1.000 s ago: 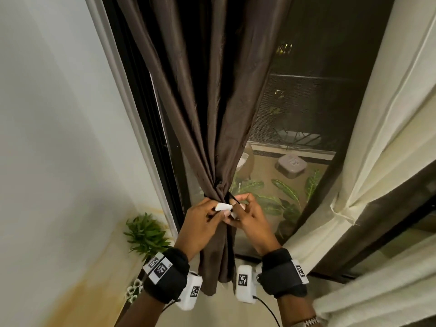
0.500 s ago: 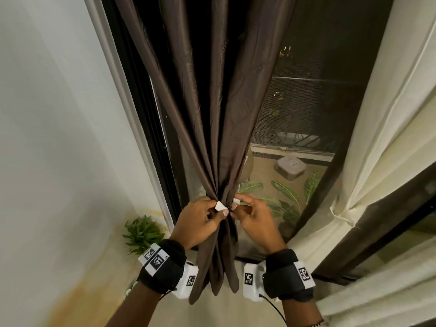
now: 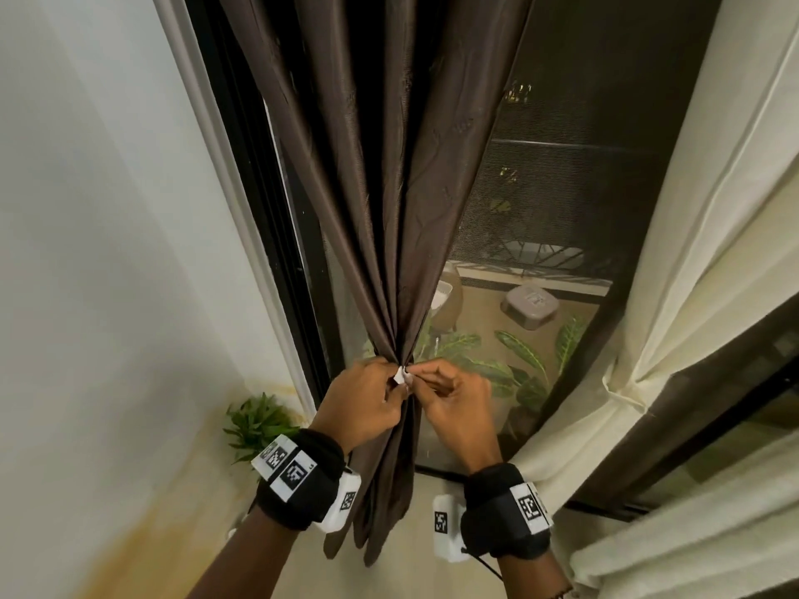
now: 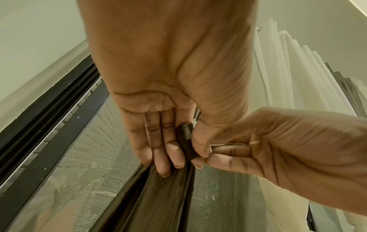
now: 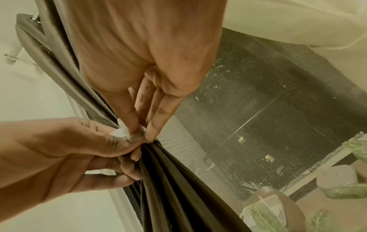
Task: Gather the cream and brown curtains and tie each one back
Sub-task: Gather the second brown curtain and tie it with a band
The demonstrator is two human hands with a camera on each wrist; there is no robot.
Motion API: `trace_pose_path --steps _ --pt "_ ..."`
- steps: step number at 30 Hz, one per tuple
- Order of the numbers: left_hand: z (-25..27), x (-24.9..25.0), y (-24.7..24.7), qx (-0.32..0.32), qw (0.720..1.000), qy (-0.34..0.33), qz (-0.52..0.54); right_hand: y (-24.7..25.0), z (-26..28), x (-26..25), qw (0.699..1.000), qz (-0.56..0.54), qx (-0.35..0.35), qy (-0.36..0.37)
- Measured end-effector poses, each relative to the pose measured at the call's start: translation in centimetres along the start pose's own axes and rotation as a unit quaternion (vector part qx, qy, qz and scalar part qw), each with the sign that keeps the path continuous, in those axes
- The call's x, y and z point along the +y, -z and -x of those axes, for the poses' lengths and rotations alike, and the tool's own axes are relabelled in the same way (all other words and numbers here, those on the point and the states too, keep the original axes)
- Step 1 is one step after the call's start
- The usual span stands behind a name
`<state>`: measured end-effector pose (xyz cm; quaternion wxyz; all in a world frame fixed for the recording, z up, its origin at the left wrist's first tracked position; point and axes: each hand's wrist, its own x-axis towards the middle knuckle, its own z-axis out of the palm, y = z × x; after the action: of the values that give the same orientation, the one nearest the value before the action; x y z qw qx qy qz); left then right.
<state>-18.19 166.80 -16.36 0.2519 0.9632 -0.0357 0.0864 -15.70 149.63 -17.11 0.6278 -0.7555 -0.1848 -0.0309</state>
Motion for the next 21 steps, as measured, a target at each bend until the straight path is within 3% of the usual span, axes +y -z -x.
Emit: trace_pose_path --steps 4,7,11,13,16,19,21 --pt "-0.3 0.1 0.4 -0.012 0.999 -0.006 0.039 -0.1 0.0 0.0 1.0 -0.007 -0.022 0.011" --pt "0.0 0.2 0.9 -0.056 0.993 -0.039 0.099 0.2 0.2 0.4 0.999 -0.004 -0.023 0.028" --pt "0.9 0.2 0.8 -0.066 0.984 -0.032 0.161 0.8 0.5 1.8 0.996 -0.088 -0.033 -0.004" --pt "1.3 0.1 0.6 -0.012 0.985 -0.003 0.17 0.9 0.7 1.6 0.993 -0.096 -0.062 -0.014" --pt "1.8 -0.1 1.1 0.078 0.994 0.031 0.068 1.7 -0.1 0.3 0.996 -0.03 -0.077 -0.019" --pt "1.9 0.4 3.5 0.117 0.987 0.08 0.071 2.7 -2.5 -2.3 0.999 0.007 -0.015 -0.027" --pt "1.2 0.9 5.7 0.223 0.97 0.077 0.051 2.8 -4.5 -4.6 0.999 -0.019 0.028 -0.012"
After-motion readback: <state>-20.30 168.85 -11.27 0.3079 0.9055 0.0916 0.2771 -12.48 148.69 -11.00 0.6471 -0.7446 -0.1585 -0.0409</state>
